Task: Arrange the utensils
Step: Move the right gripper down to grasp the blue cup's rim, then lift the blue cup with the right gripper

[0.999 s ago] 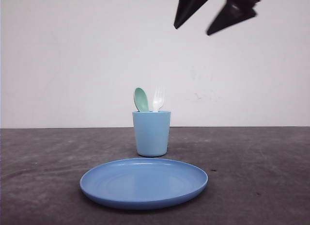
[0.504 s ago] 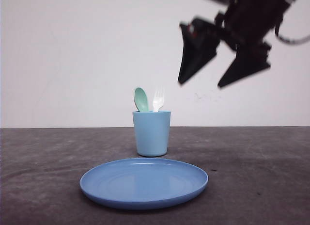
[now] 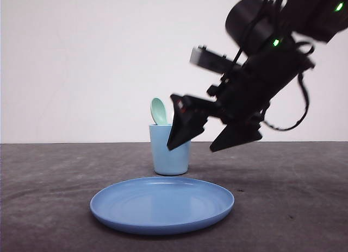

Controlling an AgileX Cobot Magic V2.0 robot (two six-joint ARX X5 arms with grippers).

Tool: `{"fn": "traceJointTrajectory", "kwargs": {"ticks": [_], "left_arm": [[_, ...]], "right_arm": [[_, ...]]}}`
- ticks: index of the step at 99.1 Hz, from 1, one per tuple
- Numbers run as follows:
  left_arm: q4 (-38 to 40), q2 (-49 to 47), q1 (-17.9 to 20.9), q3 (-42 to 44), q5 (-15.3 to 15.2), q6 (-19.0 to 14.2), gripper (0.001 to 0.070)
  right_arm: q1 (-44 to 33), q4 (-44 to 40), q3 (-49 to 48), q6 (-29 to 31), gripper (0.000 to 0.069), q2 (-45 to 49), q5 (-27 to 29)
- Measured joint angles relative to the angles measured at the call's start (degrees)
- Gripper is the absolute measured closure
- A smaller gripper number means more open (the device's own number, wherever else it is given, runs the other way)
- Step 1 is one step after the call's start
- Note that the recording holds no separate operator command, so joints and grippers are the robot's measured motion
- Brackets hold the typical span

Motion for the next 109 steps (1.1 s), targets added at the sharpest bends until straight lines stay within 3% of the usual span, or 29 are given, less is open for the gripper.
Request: {"fn": "traceJointTrajectory", "kwargs": {"ticks": [39,76,97,109], "left_arm": [[0.0,0.0,0.0,0.0,0.0,0.0,0.0393],[0.0,0.0,0.0,0.0,0.0,0.0,0.0393],[0.0,0.0,0.0,0.0,0.0,0.0,0.0393],[0.0,0.0,0.0,0.0,0.0,0.0,0.0393]], "right_arm": [[0.1,1.6,10.3,0.1,0.0011,8.9,-1.2],[0.2,1.6,12.1,0.1,0.0014,9.3,-1.4],[0.7,1.7,12.1,-0.1,0.0194,9.3,-1.3],[0.9,1.7,12.1,-0.3,0.0226,9.3,-1.3]]}}
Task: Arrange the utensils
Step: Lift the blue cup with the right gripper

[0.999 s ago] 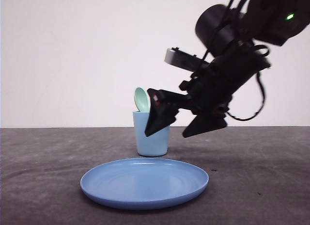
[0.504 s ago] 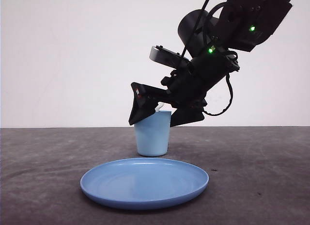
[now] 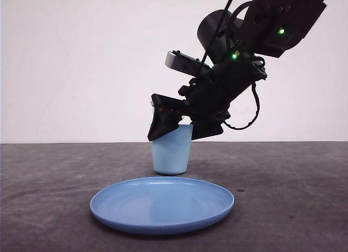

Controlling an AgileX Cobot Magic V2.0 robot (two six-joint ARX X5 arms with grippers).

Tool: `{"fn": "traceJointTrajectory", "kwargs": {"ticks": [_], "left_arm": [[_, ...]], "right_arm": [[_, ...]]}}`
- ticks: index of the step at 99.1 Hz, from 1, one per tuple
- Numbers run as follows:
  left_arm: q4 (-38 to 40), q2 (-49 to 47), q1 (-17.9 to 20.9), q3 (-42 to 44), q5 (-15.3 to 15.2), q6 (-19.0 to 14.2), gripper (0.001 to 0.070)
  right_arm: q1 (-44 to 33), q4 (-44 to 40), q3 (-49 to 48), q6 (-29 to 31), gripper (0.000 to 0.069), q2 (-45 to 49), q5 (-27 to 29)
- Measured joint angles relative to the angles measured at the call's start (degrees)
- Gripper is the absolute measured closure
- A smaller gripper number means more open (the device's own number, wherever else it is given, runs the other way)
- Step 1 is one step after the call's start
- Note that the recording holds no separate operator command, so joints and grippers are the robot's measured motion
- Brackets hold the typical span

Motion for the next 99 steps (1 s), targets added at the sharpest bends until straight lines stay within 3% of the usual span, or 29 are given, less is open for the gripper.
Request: {"fn": "traceJointTrajectory", "kwargs": {"ticks": [33,71,99], "left_arm": [[0.0,0.0,0.0,0.0,0.0,0.0,0.0393],[0.0,0.0,0.0,0.0,0.0,0.0,0.0393],[-0.1,0.0,0.0,0.0,0.0,0.0,0.0393]], "right_arm": [[1.8,-5.3,0.0,-0.6,0.0226,-3.7,0.2],[5.7,-20.7,-0.2,-0.8,0.0226,-20.1,1.9],[10.7,-22.1,-8.4,-1.1,0.0226,-33.1,7.5]]}}
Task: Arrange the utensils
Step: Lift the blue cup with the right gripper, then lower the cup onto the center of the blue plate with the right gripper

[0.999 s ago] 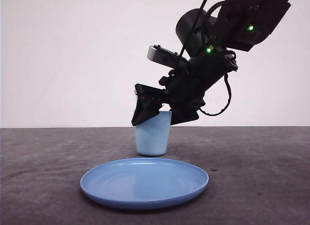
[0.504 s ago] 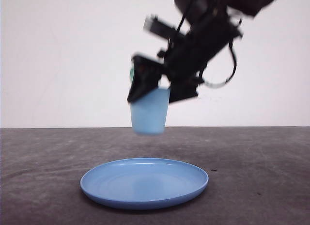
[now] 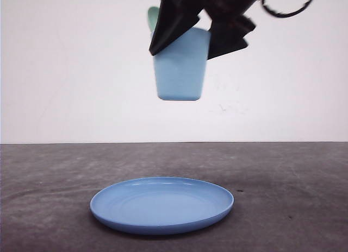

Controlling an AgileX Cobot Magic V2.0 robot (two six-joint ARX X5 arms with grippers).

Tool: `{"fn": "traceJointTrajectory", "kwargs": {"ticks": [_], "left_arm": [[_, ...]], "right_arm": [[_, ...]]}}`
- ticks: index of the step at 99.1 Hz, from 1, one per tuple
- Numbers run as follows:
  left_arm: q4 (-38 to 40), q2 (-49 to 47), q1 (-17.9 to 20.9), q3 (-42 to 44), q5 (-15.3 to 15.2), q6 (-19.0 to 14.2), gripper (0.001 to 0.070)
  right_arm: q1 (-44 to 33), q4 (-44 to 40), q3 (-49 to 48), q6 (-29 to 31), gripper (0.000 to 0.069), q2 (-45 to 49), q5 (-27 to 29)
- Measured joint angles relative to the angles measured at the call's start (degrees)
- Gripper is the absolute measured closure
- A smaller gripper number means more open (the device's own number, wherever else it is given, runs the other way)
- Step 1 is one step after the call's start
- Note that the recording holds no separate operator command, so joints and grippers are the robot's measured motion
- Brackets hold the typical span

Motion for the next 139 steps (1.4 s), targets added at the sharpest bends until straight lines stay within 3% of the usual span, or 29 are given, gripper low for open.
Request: {"fn": "traceJointTrajectory", "kwargs": {"ticks": [26,49,78,127,139], "left_arm": [[0.0,0.0,0.0,0.0,0.0,0.0,0.0393],[0.0,0.0,0.0,0.0,0.0,0.0,0.0393],[0.0,0.0,0.0,0.0,0.0,0.0,0.0393],[0.0,0.0,0.0,0.0,0.0,0.0,0.0393],[0.0,0.0,0.0,0.0,0.0,0.0,0.0393]], "right_arm": [[3.8,2.4,-9.0,0.5,0.0226,-4.3,0.4],[6.6,12.1,-15.7,1.4,0.0226,-2.4,2.0],[8.5,20.6,-15.8,0.7,0.0226,5.0,3.3],[9.2,21.6,-15.7,-0.6,0.0224,11.0,4.6],[9.5,21.5,-15.7,-0.6,0.0150,11.0,4.6]]}}
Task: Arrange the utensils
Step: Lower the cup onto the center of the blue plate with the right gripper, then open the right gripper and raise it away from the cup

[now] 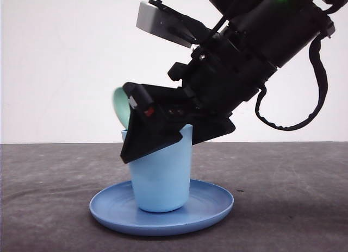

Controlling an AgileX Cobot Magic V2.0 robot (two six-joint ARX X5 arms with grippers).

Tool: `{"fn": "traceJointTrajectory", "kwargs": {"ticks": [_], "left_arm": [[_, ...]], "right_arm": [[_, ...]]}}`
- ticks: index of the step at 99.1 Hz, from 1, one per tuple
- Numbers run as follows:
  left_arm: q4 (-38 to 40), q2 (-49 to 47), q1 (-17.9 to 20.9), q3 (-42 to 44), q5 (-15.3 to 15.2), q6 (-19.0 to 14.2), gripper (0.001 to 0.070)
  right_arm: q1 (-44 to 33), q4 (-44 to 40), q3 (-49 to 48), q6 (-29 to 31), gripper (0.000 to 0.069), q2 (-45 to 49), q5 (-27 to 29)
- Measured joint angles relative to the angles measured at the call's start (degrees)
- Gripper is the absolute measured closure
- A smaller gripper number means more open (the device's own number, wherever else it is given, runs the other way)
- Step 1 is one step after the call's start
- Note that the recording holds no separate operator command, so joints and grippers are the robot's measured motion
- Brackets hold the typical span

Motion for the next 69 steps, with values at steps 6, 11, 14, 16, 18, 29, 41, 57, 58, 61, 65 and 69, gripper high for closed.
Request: {"fn": "traceJointTrajectory", "kwargs": {"ticks": [6,11,14,16,18,29,41,57,58,61,65,69], "left_arm": [[0.0,0.0,0.0,0.0,0.0,0.0,0.0393],[0.0,0.0,0.0,0.0,0.0,0.0,0.0393],[0.0,0.0,0.0,0.0,0.0,0.0,0.0393],[0.0,0.0,0.0,0.0,0.0,0.0,0.0393],[0.0,0.0,0.0,0.0,0.0,0.0,0.0393],[0.0,0.0,0.0,0.0,0.0,0.0,0.0393],[0.0,0.0,0.0,0.0,0.0,0.0,0.0393],[0.0,0.0,0.0,0.0,0.0,0.0,0.0393],[0.0,0.0,0.0,0.0,0.0,0.0,0.0393],[0.0,0.0,0.0,0.0,0.0,0.0,0.0393],[0.0,0.0,0.0,0.0,0.0,0.0,0.0393],[0.0,0.0,0.0,0.0,0.0,0.0,0.0393]], "right_arm": [[0.0,-0.2,0.0,0.0,0.0098,0.0,0.0],[0.0,-0.5,0.0,0.0,0.0065,0.0,0.0],[0.0,-0.7,0.0,0.0,0.0045,0.0,0.0],[0.0,-0.8,0.0,0.0,0.0032,0.0,0.0],[0.0,-1.0,0.0,0.0,0.0020,0.0,0.0],[0.0,-5.2,0.1,0.0,0.0011,-0.6,0.3],[-0.5,-14.4,0.9,0.0,0.0011,-3.9,2.8],[-2.9,-30.8,4.2,0.0,0.0011,-9.9,3.9],[-3.1,-31.9,4.4,0.0,0.0011,-10.4,4.1],[-4.0,-35.3,5.0,0.0,0.0011,-11.6,4.7],[-5.5,-39.6,5.9,0.0,0.0011,-13.1,5.4],[-7.3,-43.4,6.6,0.0,0.0011,-14.8,5.9]]}}
